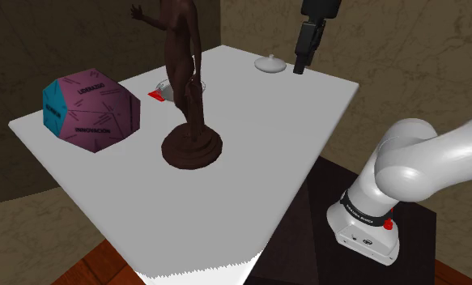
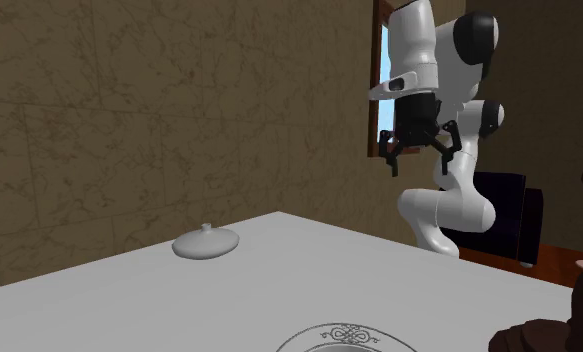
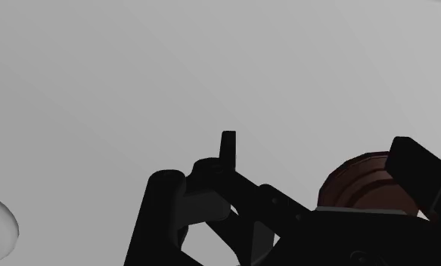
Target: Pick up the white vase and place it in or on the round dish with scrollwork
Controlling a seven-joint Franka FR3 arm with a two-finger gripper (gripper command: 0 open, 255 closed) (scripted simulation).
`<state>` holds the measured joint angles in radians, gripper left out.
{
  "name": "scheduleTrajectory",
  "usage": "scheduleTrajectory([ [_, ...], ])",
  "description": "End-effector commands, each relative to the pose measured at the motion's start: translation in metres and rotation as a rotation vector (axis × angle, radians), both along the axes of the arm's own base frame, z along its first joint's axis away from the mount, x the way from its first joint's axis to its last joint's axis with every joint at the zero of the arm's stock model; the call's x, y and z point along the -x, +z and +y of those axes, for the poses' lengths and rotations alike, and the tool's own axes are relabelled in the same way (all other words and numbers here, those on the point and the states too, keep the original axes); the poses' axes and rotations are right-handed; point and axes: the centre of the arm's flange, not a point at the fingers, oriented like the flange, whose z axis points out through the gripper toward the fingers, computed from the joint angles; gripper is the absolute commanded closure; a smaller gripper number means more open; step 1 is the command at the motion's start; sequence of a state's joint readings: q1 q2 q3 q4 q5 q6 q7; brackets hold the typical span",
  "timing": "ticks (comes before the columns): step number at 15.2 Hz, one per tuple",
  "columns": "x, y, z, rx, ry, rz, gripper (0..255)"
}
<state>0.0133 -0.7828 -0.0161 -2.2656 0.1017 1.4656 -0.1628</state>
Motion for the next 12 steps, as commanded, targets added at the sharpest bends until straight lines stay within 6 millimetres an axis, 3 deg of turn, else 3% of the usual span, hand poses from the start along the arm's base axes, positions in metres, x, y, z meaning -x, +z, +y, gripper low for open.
scheduleTrajectory([
  [1,0.0,0.0,0.0,0.0,0.0,0.0,0],
  [12,-0.079,-0.028,-0.116,0.001,-0.004,-0.026,0],
])
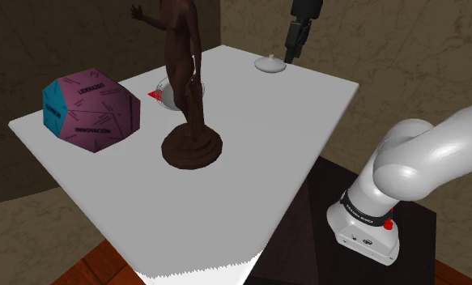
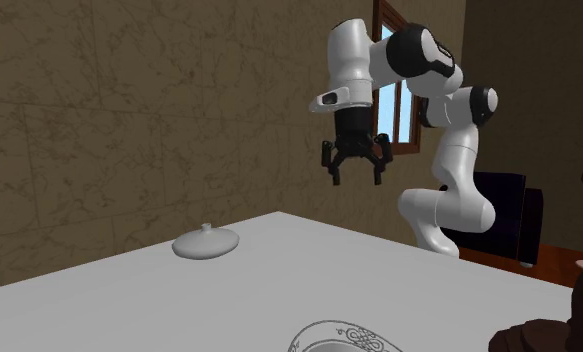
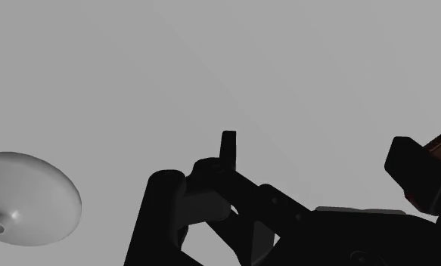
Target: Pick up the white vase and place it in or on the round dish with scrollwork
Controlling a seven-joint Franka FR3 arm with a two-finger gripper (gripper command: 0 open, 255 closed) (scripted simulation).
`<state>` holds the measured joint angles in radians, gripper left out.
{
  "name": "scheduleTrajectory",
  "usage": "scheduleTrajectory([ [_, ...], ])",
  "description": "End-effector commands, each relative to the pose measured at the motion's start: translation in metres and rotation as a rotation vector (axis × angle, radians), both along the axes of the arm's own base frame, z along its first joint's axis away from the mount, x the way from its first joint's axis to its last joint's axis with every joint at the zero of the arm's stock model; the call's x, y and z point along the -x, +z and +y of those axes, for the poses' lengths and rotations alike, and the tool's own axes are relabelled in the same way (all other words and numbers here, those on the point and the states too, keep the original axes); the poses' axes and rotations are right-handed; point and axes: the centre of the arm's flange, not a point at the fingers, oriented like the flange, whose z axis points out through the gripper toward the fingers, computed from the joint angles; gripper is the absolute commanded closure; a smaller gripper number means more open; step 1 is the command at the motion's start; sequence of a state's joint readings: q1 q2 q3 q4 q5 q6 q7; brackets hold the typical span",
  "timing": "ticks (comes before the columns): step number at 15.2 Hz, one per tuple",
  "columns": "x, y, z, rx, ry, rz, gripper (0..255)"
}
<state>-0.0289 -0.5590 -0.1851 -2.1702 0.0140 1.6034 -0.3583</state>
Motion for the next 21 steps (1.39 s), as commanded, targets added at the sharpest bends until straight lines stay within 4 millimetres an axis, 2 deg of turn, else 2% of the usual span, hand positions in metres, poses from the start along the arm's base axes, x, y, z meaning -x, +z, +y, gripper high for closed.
scheduleTrajectory([
  [1,-0.015,-0.007,-0.023,0.001,0.0,-0.005,0],
  [21,-0.159,-0.051,-0.235,0.003,-0.007,-0.053,0],
])
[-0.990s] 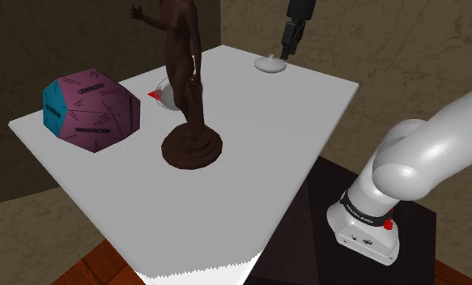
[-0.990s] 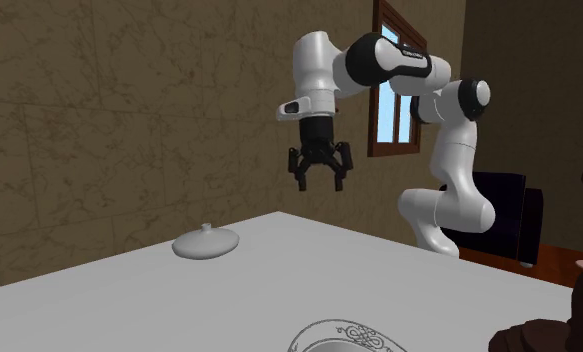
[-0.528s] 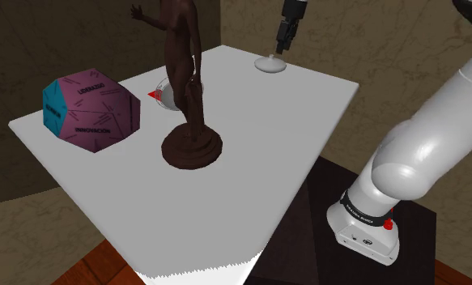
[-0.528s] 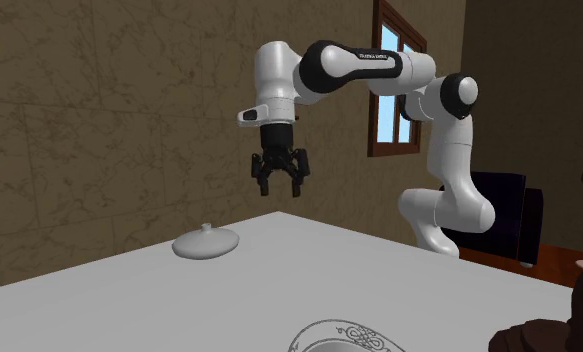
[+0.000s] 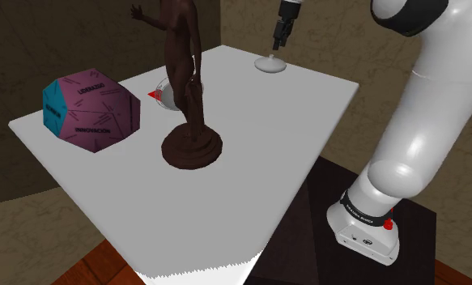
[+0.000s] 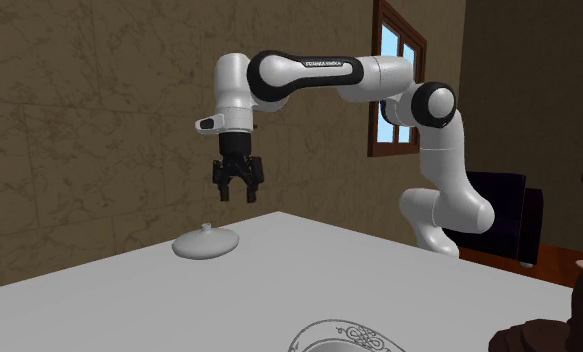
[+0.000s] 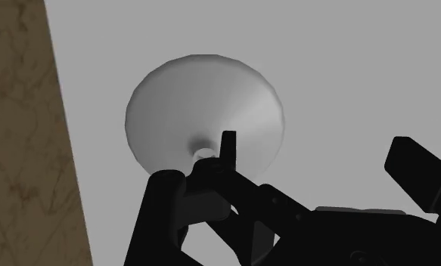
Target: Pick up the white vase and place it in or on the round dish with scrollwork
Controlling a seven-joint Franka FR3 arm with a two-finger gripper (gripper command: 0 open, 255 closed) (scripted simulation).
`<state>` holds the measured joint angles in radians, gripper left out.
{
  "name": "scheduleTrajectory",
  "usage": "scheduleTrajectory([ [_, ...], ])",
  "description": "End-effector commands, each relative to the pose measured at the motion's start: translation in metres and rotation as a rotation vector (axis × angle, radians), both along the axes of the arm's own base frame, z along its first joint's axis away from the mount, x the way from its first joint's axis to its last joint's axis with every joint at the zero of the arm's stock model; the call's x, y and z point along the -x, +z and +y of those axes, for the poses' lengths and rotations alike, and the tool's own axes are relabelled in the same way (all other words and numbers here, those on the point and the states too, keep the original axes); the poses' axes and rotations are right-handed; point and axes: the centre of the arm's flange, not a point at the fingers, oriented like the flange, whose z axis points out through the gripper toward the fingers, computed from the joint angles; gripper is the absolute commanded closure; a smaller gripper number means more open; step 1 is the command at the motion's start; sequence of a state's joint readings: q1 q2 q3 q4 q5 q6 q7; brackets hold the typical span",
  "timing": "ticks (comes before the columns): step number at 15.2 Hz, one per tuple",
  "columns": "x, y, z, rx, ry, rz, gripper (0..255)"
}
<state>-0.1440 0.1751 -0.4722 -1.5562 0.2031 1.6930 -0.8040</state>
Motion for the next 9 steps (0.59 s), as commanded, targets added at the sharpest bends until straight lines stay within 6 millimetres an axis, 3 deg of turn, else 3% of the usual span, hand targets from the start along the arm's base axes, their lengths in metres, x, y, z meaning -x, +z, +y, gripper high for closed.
scheduleTrajectory([
  [1,-0.014,-0.004,-0.021,0.0,0.001,-0.005,0],
  [5,-0.041,-0.012,-0.061,0.001,0.0,-0.014,0],
  [9,-0.042,-0.033,-0.059,0.001,0.0,-0.014,0],
])
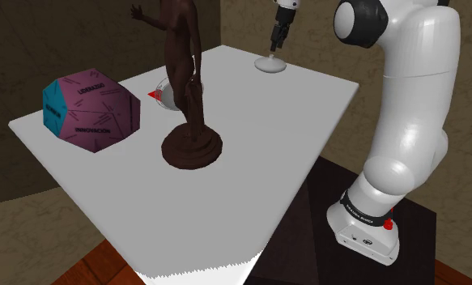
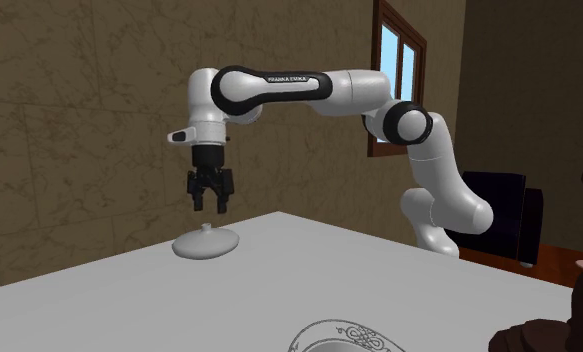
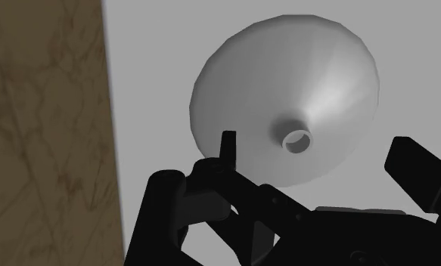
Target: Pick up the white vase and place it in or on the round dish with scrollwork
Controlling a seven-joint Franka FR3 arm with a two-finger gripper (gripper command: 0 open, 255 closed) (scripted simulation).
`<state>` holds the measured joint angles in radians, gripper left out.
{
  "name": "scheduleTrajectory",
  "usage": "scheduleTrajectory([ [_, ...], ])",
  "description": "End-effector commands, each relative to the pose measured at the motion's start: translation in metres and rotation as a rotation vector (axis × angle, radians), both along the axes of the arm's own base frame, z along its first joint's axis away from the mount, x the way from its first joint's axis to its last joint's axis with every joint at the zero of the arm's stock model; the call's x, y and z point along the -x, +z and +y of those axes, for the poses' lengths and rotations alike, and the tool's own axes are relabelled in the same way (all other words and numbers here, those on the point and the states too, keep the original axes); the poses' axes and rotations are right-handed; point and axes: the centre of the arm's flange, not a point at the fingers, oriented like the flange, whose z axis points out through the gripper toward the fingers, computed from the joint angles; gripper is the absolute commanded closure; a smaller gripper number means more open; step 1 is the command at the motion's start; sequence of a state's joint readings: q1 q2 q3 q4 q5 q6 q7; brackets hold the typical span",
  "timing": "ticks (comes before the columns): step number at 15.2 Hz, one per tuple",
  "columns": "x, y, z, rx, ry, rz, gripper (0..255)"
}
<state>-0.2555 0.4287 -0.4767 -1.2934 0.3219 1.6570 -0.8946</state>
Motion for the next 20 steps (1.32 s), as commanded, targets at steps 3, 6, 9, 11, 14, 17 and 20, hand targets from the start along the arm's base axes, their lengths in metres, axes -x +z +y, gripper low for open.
scheduleTrajectory([
  [3,-0.003,-0.02,0.002,0.0,0.0,-0.001,0],
  [6,-0.003,-0.023,0.002,0.0,0.0,-0.001,0],
  [9,-0.003,-0.023,0.002,0.0,0.0,-0.001,0],
  [11,-0.003,-0.023,0.002,0.0,0.0,-0.001,0],
  [14,-0.003,-0.023,0.002,0.0,0.0,-0.001,255],
  [17,-0.003,-0.023,0.002,0.0,0.0,-0.001,255],
  [20,-0.003,-0.023,0.002,0.0,0.0,-0.001,255],
])
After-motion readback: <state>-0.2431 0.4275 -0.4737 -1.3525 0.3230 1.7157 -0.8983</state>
